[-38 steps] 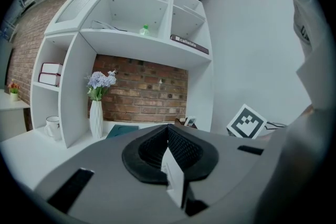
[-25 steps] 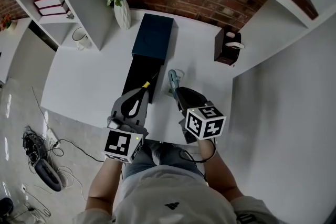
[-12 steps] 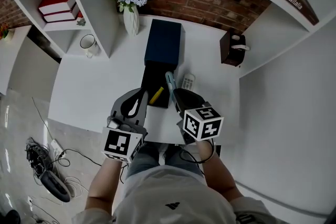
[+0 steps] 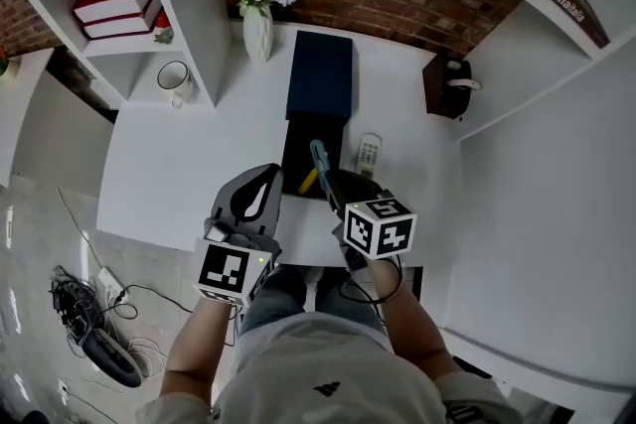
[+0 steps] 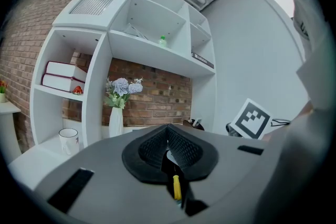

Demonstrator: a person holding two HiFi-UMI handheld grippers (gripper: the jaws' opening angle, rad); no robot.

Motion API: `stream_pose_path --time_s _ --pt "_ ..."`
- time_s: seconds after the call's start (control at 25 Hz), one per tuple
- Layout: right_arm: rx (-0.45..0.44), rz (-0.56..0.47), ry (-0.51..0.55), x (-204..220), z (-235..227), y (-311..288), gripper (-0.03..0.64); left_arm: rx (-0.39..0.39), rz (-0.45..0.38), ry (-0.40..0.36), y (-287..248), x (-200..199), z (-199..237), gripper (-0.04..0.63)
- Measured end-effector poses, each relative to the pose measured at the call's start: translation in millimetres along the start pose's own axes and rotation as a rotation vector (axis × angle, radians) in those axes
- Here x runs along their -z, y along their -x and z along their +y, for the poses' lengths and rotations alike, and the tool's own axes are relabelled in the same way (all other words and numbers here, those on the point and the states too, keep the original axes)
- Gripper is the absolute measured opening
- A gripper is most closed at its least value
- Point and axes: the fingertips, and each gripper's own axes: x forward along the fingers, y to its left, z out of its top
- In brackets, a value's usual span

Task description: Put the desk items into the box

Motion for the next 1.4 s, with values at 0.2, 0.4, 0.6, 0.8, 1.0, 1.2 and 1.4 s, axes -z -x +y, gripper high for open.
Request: stream_pose_path --time_s 0.2,0.4,0.6,0.8,1.0,1.2,1.4 --pt "0.008 0.039 -0.021 10.2 -1.1 -17.2 0.061 0.012 -0.001 -0.006 5.6 2.6 8.8 0.011" --pt "0.017 0.094 -0.036 18.9 -0.9 -34.7 0.061 0.008 -0.003 0.006 9.6 3.2 19.2 0.011" --pt "0.030 0.159 -0.051 30.7 0.2 -52.1 0.063 0.003 -0.001 0.006 11.5 4.9 30.3 0.011" --pt "0.040 0.217 -0.062 41.5 0.8 -64.5 0.063 -0.003 0.001 0.009 12.6 8.0 42.3 0.011" --pt "0.044 0.254 -0.066 47.2 1.2 -72.3 0.064 -0.008 0.008 0.022 11.1 10.8 51.6 0.011" --pt "0.034 0.285 -0.068 51.9 2.4 -76.5 0.066 -0.010 0.014 0.031 9.6 13.4 56.5 0.011" --pt "0.048 0.310 -0.041 55.7 -0.1 -78.5 0.067 -0.009 0.013 0.038 8.1 15.1 56.8 0.011"
